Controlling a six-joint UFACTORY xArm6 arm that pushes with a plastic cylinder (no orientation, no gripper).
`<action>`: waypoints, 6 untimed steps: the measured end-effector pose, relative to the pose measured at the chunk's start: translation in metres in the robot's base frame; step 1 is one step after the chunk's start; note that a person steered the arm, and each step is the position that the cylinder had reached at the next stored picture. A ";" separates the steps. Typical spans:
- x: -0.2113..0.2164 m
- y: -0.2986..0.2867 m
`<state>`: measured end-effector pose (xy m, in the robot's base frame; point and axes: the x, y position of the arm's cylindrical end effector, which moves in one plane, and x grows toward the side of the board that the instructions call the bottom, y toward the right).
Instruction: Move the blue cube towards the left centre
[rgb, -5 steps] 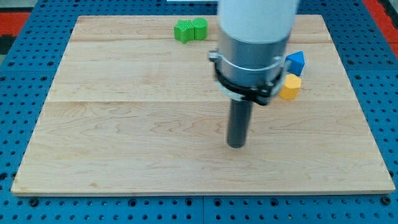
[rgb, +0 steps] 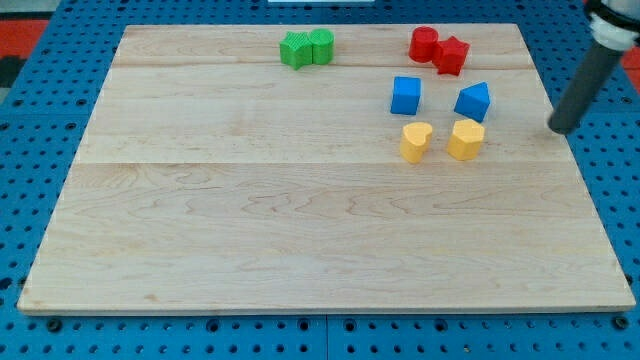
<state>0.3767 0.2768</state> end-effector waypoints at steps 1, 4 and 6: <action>-0.034 -0.034; -0.044 -0.190; -0.044 -0.347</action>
